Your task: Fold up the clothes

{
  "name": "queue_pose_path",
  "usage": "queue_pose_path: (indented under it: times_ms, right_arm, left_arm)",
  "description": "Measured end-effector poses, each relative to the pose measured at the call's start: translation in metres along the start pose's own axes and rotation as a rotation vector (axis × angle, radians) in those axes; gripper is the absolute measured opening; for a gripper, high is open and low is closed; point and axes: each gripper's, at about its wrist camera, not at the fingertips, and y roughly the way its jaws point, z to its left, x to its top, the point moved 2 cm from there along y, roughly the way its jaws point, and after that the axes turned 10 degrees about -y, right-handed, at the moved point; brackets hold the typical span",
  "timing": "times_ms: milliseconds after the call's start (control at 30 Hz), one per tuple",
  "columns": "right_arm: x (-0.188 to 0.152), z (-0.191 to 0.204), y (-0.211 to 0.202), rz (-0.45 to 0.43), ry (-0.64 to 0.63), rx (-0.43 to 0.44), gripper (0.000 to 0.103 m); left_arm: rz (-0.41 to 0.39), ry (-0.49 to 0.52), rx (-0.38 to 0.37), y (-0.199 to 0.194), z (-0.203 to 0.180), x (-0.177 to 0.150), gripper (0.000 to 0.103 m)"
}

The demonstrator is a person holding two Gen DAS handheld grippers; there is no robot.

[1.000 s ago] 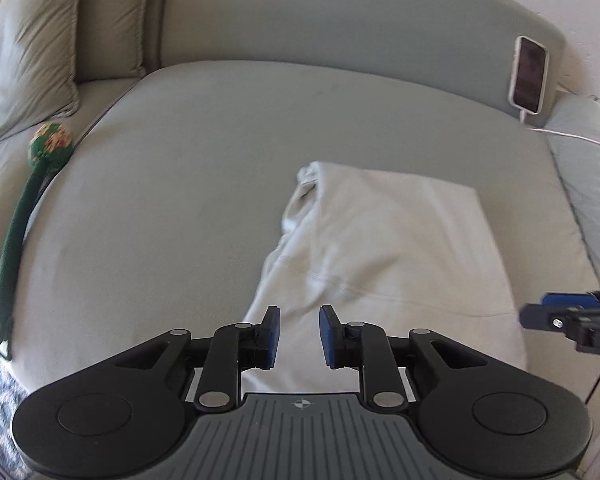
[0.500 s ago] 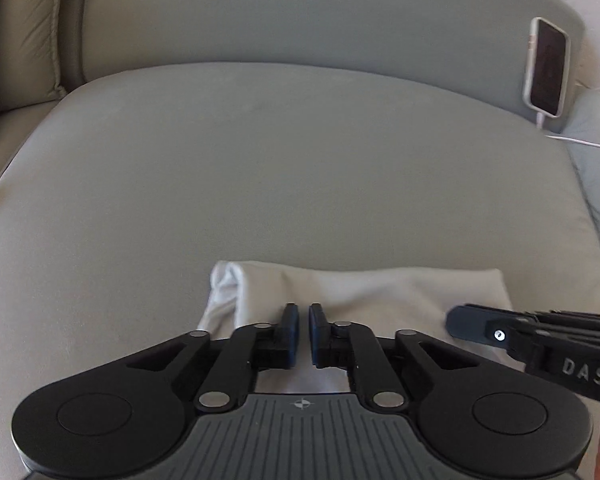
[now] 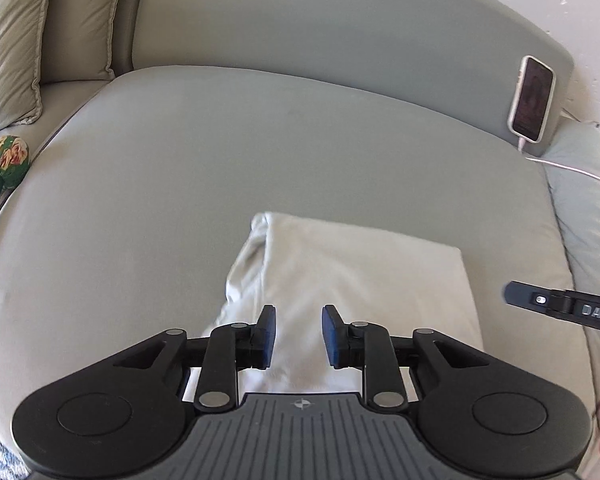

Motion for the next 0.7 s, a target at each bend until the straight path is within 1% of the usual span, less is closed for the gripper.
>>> queue_pose_path:
  times_ms: [67,133,200,233,267,300,333,400,433,467,533,567,600,633,667,700]
  right_arm:
    - [-0.014,0.021,-0.015,0.031,-0.044,0.05,0.018]
    - [-0.028,0.04,-0.024,0.079,-0.097,0.091,0.029]
    - [-0.043,0.058,-0.026,0.135,-0.168,0.108,0.03]
    - [-0.053,0.066,-0.024,0.166,-0.208,0.101,0.03]
    - [-0.062,0.075,-0.023,0.197,-0.249,0.094,0.03]
    - [-0.072,0.081,-0.024,0.224,-0.287,0.087,0.03]
    - [-0.081,0.082,-0.028,0.24,-0.322,0.08,0.03]
    - [-0.098,0.084,-0.037,0.271,-0.385,0.067,0.032]
    - [-0.104,0.079,-0.045,0.286,-0.397,0.061,0.034]
    - [-0.109,0.072,-0.053,0.318,-0.396,0.051,0.035]
    - [-0.117,0.059,-0.073,0.364,-0.359,0.053,0.046]
    - [-0.119,0.054,-0.084,0.372,-0.341,0.056,0.048]
    - [-0.122,0.049,-0.094,0.373,-0.325,0.059,0.051]
    - [-0.123,0.043,-0.107,0.356,-0.312,0.062,0.051]
    - [-0.123,0.038,-0.118,0.336,-0.296,0.066,0.051]
    - [-0.122,0.034,-0.125,0.308,-0.275,0.07,0.051]
  left_arm:
    - [0.029,0.007,-0.017,-0.013,-0.006,-0.025,0.031]
    - [0.057,0.024,-0.004,-0.013,-0.011,-0.048,0.032]
    - [0.099,0.034,0.041,-0.007,-0.014,-0.067,0.032]
    - [0.125,0.034,0.058,-0.004,-0.012,-0.075,0.032]
    - [0.143,0.044,0.069,-0.003,-0.012,-0.081,0.034]
    - [0.148,0.065,0.081,-0.004,-0.009,-0.086,0.039]
    - [0.15,0.08,0.094,-0.007,-0.005,-0.09,0.04]
    - [0.191,0.061,0.112,-0.019,0.0,-0.099,0.04]
    - [0.18,0.056,0.11,-0.03,0.002,-0.102,0.041]
    - [0.156,0.064,0.103,-0.044,0.002,-0.105,0.044]
    - [0.147,0.053,0.05,-0.071,0.002,-0.114,0.047]
    - [0.133,0.049,0.023,-0.083,0.002,-0.118,0.051]
    - [0.094,0.058,0.018,-0.093,0.0,-0.122,0.057]
    - [0.034,0.078,0.041,-0.1,-0.003,-0.126,0.061]
    - [-0.034,0.1,0.079,-0.107,-0.004,-0.129,0.066]
    - [-0.102,0.12,0.12,-0.11,-0.006,-0.129,0.066]
